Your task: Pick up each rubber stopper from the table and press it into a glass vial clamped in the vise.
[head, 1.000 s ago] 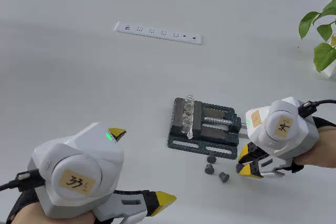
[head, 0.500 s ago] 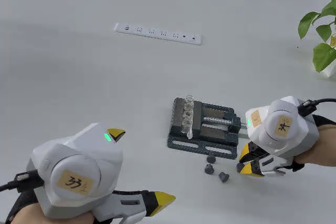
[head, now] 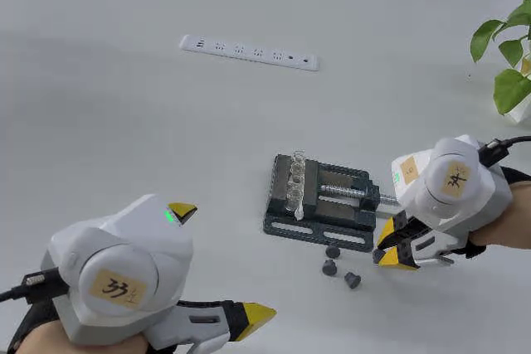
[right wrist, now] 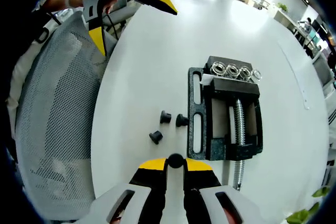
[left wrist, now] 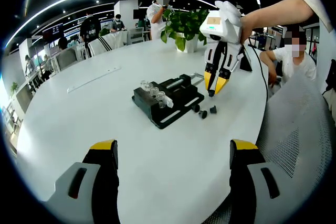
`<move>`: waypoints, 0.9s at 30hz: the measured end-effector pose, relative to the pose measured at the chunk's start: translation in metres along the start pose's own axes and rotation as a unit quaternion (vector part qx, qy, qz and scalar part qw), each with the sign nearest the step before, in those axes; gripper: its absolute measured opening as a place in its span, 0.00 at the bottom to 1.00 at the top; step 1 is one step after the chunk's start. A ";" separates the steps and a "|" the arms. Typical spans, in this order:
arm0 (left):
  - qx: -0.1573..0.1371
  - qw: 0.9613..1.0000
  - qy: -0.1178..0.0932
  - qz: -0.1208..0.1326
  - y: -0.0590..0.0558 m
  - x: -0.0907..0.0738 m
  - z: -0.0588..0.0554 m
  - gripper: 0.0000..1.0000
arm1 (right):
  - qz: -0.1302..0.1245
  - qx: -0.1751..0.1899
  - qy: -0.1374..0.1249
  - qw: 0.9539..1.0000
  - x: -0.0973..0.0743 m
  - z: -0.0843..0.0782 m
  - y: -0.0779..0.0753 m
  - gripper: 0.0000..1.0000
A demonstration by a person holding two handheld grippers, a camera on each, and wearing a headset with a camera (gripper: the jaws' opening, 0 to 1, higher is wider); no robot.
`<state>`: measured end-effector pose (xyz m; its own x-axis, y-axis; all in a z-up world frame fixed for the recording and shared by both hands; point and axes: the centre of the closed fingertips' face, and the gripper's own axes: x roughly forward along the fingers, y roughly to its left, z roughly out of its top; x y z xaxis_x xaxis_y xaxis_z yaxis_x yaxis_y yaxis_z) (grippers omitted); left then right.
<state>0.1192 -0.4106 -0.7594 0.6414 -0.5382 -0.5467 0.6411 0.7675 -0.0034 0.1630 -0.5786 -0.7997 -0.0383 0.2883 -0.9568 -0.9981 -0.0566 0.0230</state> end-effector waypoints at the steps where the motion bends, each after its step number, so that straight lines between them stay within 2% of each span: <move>1: 0.000 1.000 0.000 0.000 0.000 0.000 0.000 0.87 | -0.001 -0.003 0.000 1.000 -0.002 0.002 -0.002 0.07; 8: -0.001 1.000 -0.001 0.001 0.003 0.002 -0.001 0.86 | -0.001 -0.014 -0.007 1.000 -0.019 0.016 -0.016 0.07; 10: -0.003 1.000 -0.001 0.001 0.003 0.002 -0.001 0.86 | -0.006 -0.023 -0.003 1.000 -0.022 0.017 -0.027 0.07; 17: -0.004 1.000 -0.001 0.001 0.005 0.003 0.001 0.86 | -0.003 -0.036 0.000 0.999 -0.035 0.031 -0.041 0.06; 21: -0.004 1.000 -0.001 -0.001 0.004 0.004 0.003 0.86 | -0.007 -0.032 -0.005 0.999 -0.041 0.037 -0.059 0.06; 27: -0.007 1.000 0.000 -0.001 0.006 0.006 0.003 0.86 | -0.010 -0.038 -0.004 0.999 -0.048 0.045 -0.077 0.06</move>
<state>0.1285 -0.4105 -0.7600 0.6410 -0.5394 -0.5461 0.6358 0.7717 -0.0158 0.2398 -0.5448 -0.7420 -0.0190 0.2981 -0.9543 -0.9921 -0.1237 -0.0189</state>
